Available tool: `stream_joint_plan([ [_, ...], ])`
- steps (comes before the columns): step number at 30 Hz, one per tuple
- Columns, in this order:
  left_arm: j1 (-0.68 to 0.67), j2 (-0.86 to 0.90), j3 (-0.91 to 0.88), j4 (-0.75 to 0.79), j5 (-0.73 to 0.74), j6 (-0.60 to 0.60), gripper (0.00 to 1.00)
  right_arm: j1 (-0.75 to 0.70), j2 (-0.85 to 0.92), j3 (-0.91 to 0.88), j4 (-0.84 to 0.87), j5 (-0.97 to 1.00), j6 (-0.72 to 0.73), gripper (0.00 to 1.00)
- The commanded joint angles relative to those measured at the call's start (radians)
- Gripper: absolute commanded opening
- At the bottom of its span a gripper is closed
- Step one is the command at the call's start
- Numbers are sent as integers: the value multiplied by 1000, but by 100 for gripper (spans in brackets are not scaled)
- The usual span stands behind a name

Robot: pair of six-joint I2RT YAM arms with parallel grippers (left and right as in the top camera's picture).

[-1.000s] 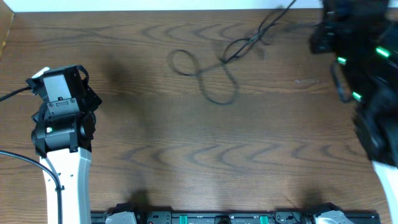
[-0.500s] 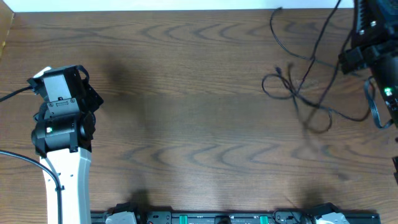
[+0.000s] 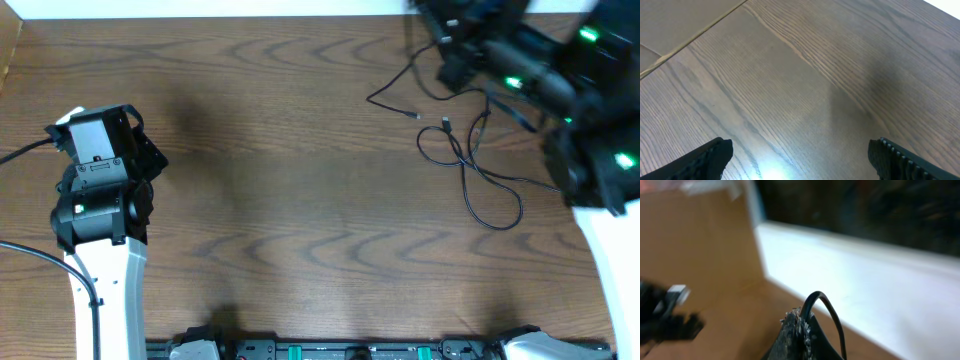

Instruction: Untangle cables

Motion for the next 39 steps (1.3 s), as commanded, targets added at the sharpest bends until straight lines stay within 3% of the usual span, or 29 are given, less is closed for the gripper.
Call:
stream_joint_plan([
  [1, 5, 5, 8, 0, -2, -16, 92, 51, 40, 12, 1, -154, -43, 1],
  [6, 5, 5, 8, 0, -2, -16, 92, 138, 94, 12, -55, -106, -125, 1],
  [12, 5, 5, 8, 0, -2, -16, 92, 235, 154, 12, -241, 235, -222, 1],
  [13, 5, 5, 8, 0, -2, -16, 92, 246, 166, 12, -278, 292, -236, 10],
  [14, 5, 5, 8, 0, -2, -16, 92, 256, 177, 12, -316, 348, -245, 37],
  [15, 5, 5, 8, 0, -2, -16, 92, 266, 192, 12, -362, 408, -259, 77],
  [16, 5, 5, 8, 0, -2, -16, 92, 271, 204, 12, -399, 455, -264, 99],
  [22, 5, 5, 8, 0, -2, -16, 92, 262, 245, 12, -560, 703, -211, 99],
  [29, 5, 5, 8, 0, -2, -16, 92, 184, 234, 12, -619, 981, 159, 99],
  [35, 5, 5, 8, 0, -2, -16, 92, 96, 236, 0, -832, 996, 479, 99],
  [39, 5, 5, 8, 0, -2, -16, 92, 64, 236, -38, -871, 1009, 581, 99],
])
